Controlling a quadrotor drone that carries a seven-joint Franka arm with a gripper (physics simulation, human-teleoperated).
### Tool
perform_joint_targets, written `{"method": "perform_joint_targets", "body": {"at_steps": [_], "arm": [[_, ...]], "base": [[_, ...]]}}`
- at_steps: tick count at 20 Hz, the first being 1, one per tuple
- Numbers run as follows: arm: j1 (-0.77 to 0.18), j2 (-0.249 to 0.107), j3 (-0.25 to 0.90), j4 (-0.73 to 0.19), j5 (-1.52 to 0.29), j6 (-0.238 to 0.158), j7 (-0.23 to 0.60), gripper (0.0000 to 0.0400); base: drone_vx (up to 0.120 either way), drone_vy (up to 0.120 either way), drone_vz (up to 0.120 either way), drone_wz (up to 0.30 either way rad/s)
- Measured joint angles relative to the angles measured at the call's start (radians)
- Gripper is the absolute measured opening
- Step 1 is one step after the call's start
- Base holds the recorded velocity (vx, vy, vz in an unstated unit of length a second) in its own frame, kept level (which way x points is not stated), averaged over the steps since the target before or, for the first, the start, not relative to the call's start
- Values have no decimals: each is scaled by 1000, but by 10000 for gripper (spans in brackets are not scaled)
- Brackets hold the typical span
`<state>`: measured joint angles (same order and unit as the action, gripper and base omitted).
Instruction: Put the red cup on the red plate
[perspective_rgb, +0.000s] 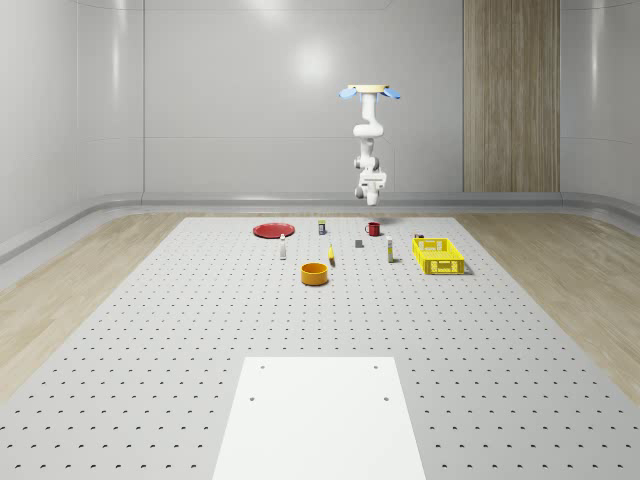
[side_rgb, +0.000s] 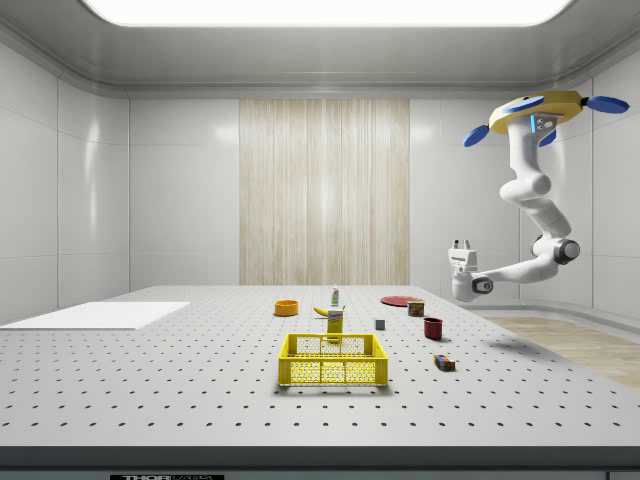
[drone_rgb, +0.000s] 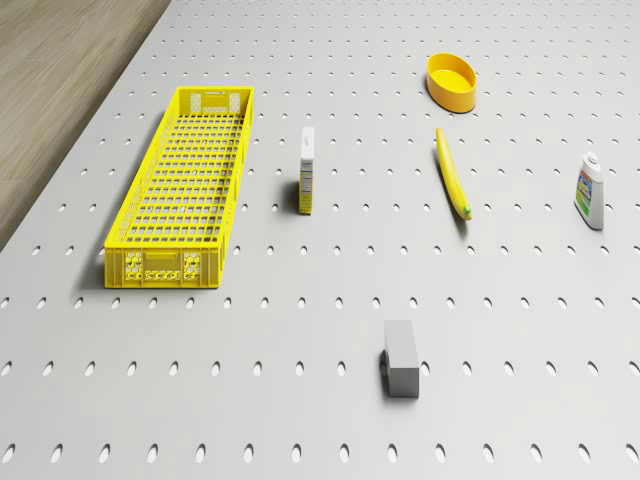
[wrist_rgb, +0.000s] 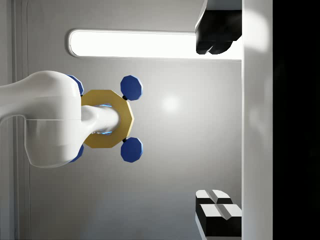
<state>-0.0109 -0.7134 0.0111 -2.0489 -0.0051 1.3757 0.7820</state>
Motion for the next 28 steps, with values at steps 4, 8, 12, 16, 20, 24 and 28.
{"method": "perform_joint_targets", "body": {"at_steps": [4,8,12,16,20,24,28], "arm": [[-2,-2,6,-2,-8,3,1,400],[-6,-4,18,-5,-25,6,3,400],[-13,-7,41,-8,-57,10,7,400],[-26,-10,85,-15,-120,13,15,400],[-53,-16,171,-34,-241,19,32,400],[-105,-32,326,-97,-466,31,66,400],[-195,-70,560,-262,-832,49,141,400]], "base": [[120,0,0,0],[120,0,0,0],[120,0,0,0],[120,0,0,0],[30,0,-20,0],[0,0,0,0],[0,0,-30,0]]}}
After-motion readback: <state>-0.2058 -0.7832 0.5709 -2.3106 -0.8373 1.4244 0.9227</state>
